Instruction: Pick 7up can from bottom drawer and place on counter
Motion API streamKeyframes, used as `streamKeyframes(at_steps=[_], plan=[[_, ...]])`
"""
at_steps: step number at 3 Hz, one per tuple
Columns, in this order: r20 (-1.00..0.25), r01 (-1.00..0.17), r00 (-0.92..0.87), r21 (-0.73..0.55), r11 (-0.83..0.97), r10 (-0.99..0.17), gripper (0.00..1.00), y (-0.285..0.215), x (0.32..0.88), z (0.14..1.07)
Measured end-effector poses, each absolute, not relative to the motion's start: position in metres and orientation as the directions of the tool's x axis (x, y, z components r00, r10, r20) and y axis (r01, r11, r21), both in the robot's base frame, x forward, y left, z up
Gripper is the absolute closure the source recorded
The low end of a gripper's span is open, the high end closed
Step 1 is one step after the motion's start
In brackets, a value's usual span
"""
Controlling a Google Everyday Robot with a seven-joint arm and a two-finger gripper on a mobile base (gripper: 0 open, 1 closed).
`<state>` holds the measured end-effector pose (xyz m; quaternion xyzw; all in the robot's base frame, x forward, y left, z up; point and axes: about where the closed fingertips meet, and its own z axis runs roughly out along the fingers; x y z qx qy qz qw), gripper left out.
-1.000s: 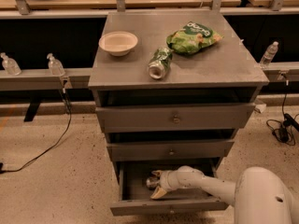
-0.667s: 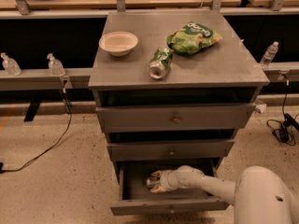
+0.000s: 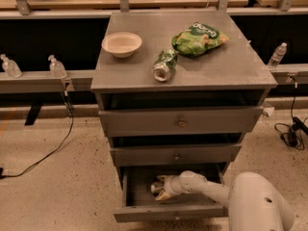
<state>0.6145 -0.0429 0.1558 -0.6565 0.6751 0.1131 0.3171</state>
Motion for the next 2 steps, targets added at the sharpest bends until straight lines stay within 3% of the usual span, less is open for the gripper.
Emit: streamKeyframes(at_steps=[1,2], plan=[[-0.556,-0.962,0.058,-0.253,0.103,-0.829,0.25,-0.042,0.622,0.135],[-0.538,-0.965,0.059,-0.247,0.090,-0.841,0.43,-0.040,0.627,0.124]])
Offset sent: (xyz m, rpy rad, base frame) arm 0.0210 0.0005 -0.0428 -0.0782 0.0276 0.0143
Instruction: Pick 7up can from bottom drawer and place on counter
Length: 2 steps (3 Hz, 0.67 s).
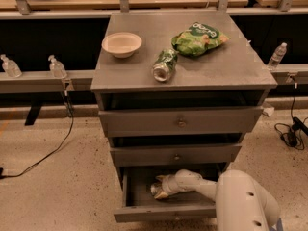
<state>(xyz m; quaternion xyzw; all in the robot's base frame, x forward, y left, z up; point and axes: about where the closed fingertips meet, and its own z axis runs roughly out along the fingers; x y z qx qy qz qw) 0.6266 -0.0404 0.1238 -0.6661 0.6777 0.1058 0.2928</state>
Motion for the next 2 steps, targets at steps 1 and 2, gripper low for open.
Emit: streamKeyframes(at_steps=[1,2], plan=[[-0.536,-0.964,0.085,-0.257,0.067,-0.840,0.66,-0.033,0.629,0.131],[-0.553,-0.964,0.100,-0.258,0.057,-0.827,0.89,-0.020,0.632,0.154]])
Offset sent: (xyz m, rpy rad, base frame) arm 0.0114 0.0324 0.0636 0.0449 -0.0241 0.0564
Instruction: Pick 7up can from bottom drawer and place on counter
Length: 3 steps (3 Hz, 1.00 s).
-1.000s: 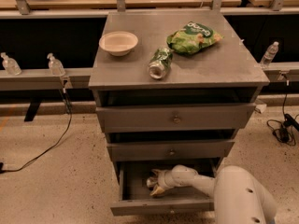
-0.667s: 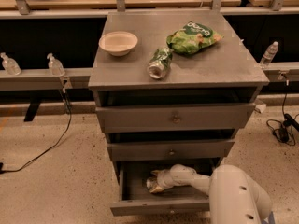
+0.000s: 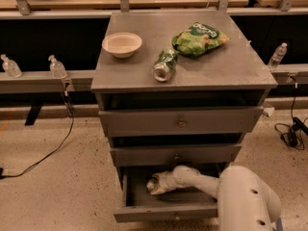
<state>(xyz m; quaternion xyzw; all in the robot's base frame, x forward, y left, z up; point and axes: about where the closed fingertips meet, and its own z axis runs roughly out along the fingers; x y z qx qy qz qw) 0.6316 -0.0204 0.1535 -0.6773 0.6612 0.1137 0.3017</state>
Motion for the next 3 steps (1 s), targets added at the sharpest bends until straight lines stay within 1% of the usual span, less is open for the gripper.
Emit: streamKeyframes(at_steps=[1,2,3], plan=[[-0.616,-0.963,0.106,-0.259,0.074,-0.780,1.00,-0.012,0.633,0.187],[-0.726,-0.956,0.126,-0.271,0.113,-0.676,1.00,-0.004,0.632,0.229],[-0.825,-0.947,0.144,-0.274,0.164,-0.547,1.00,-0.008,0.623,0.266]])
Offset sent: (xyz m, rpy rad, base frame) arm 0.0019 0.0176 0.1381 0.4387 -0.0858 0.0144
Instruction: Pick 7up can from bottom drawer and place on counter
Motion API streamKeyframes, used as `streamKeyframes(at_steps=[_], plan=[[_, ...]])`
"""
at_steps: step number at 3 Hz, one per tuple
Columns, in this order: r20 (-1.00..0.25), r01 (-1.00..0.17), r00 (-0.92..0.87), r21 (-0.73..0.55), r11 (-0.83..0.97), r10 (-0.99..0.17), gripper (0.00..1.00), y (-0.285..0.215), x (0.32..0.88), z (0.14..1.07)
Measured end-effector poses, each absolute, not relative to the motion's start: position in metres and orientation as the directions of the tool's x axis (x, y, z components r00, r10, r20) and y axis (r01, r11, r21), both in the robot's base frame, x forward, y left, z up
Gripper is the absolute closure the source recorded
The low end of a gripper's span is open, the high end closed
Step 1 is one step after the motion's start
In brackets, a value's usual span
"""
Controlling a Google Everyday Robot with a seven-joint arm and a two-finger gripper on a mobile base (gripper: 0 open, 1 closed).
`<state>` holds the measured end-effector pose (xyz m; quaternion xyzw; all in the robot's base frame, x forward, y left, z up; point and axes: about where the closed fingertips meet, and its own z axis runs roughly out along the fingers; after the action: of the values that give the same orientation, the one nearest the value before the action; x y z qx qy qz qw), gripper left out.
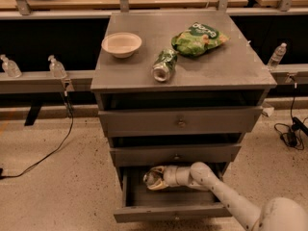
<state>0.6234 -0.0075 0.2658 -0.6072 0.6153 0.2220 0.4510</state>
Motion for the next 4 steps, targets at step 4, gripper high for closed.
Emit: streamKeyframes(at_steps=[4], plan=[[-0.910,-0.899,0.289,-0.365,0.242,-0.297,1.00,-0.022,0.569,0.448]])
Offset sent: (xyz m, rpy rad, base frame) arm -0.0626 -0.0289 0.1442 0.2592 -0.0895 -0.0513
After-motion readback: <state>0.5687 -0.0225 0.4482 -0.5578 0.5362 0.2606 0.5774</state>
